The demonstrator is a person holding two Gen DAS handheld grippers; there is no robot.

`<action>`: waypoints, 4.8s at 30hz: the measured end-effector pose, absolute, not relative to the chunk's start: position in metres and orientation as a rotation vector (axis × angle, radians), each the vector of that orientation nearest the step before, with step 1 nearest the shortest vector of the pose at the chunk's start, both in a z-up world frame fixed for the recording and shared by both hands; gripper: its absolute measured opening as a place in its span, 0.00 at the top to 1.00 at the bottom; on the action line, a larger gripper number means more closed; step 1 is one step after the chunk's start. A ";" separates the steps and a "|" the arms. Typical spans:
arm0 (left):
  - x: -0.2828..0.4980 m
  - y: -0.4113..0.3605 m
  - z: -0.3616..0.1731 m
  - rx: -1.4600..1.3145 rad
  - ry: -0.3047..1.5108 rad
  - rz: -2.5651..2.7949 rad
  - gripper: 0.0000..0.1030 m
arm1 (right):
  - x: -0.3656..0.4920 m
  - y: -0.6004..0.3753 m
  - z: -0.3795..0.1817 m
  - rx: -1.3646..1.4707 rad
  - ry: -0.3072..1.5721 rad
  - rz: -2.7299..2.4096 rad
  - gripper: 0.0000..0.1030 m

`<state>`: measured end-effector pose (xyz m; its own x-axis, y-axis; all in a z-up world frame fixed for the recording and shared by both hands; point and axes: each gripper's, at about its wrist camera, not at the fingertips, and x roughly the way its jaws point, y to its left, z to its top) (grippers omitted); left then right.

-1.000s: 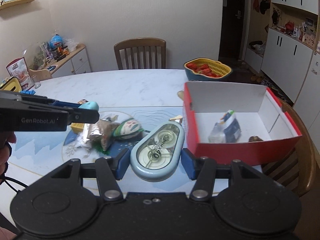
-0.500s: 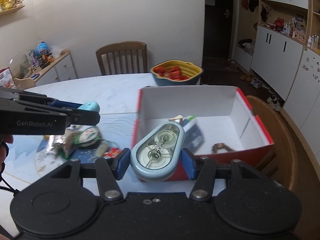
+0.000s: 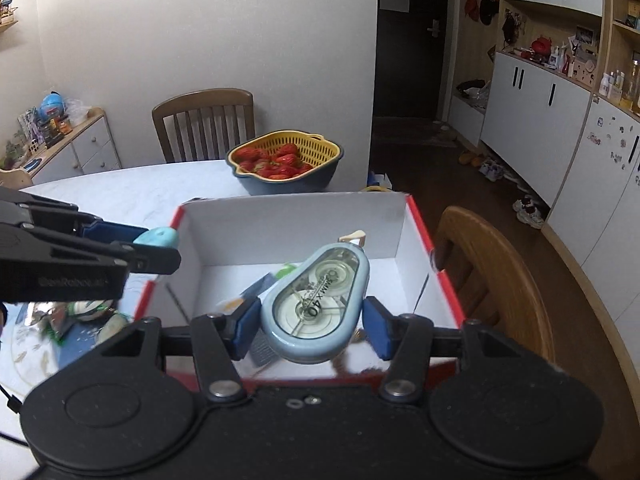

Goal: Organize objects
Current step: 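Carry the soap with the left tool while the right tool carries the dispenser into the shoebox, then open both tools to drop the soap and dispenser into the shoebox, then withdraw both tools from the shoebox back toward the table items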

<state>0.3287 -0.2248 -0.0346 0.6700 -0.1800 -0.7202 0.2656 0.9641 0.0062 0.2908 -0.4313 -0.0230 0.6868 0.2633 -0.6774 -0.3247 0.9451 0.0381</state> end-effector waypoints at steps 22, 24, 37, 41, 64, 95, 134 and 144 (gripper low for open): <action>0.433 -0.260 -0.111 0.260 1.043 -0.050 0.68 | 0.382 -0.426 -0.095 -0.248 0.962 0.444 0.48; 0.437 -0.262 -0.118 0.282 1.070 -0.044 0.68 | 0.385 -0.422 -0.101 -0.265 0.984 0.458 0.48; 0.446 -0.268 -0.143 0.287 1.228 -0.052 0.68 | 0.395 -0.406 -0.121 -0.332 1.096 0.522 0.48; 0.447 -0.268 -0.145 0.269 1.250 -0.057 0.68 | 0.396 -0.403 -0.123 -0.341 1.122 0.514 0.47; 0.411 -0.261 -0.099 0.234 1.133 -0.122 0.43 | 0.369 -0.416 -0.072 -0.279 1.017 0.493 0.37; 0.279 -0.150 0.015 0.069 0.789 -0.236 0.32 | 0.274 -0.400 0.018 -0.089 0.824 0.450 0.17; 0.196 0.082 -0.046 -0.067 0.705 -0.146 0.01 | 0.216 -0.225 -0.016 0.020 0.837 0.433 0.04; 0.200 0.084 -0.091 -0.062 0.741 -0.149 0.01 | 0.238 -0.195 -0.051 -0.022 0.898 0.425 0.04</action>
